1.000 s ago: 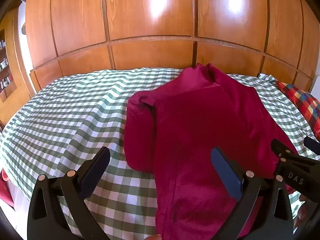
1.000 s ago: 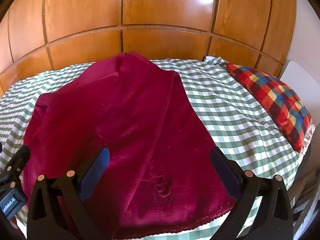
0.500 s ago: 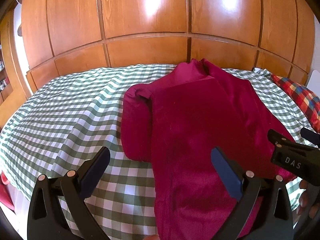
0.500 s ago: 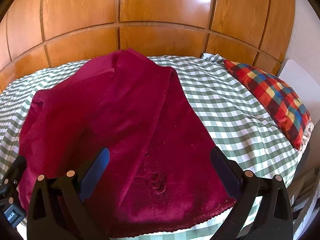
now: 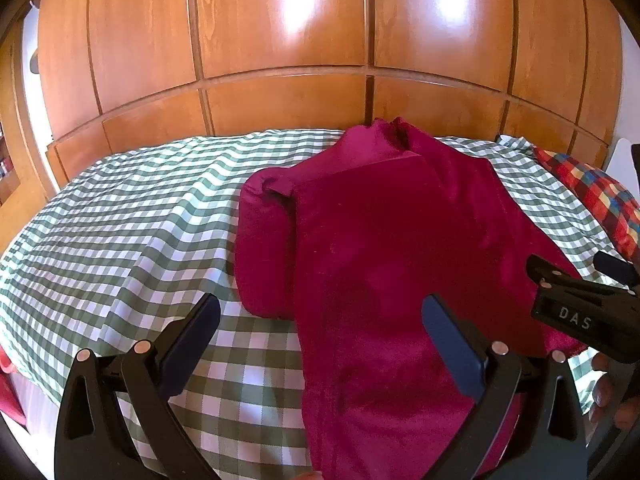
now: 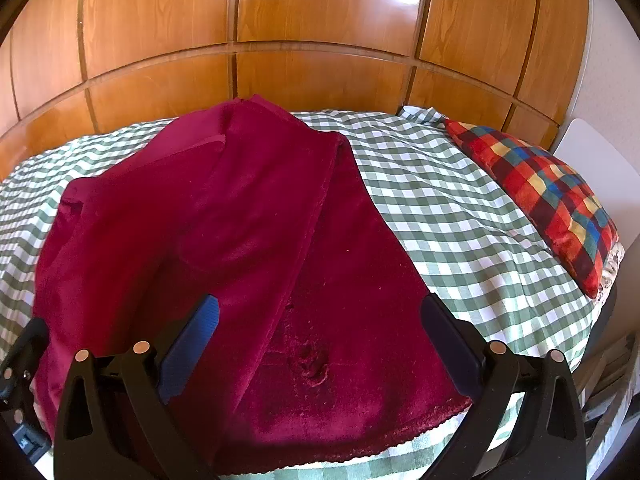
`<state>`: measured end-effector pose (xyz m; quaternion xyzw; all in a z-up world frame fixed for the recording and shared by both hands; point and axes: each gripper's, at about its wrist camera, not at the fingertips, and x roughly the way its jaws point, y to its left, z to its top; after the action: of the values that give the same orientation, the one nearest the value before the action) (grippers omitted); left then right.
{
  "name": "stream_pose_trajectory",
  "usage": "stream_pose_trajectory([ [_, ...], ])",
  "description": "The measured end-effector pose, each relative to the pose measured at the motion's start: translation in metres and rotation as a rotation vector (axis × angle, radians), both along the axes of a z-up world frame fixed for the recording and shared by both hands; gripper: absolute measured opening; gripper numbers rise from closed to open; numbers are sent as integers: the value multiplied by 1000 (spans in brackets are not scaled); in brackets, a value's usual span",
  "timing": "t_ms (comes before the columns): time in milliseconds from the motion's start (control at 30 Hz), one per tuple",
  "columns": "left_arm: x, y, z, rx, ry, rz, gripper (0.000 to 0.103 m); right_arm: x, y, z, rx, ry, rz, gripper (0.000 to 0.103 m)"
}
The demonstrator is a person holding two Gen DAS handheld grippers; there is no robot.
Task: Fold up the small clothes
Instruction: 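Move both tools over the crumpled red sweater toward its hem, then grasp the sweater hem with the left tool while the right tool grasps it too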
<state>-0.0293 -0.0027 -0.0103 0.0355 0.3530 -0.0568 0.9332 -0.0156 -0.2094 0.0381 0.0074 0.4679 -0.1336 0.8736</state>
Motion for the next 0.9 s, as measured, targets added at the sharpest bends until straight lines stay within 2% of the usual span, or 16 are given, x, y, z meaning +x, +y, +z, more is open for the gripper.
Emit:
stream_pose_trajectory([
  [467,-14,-7,3,-7,-15,-90,101,-1,1,-1,-14,12,1,100],
  [667,-22,-7,-1,-34,16,-170,101,-1,1,-4,-9,18,2,100],
  [900,-41,-14,-5,-21,21,-292,101,2,1,-10,0,36,6,100],
])
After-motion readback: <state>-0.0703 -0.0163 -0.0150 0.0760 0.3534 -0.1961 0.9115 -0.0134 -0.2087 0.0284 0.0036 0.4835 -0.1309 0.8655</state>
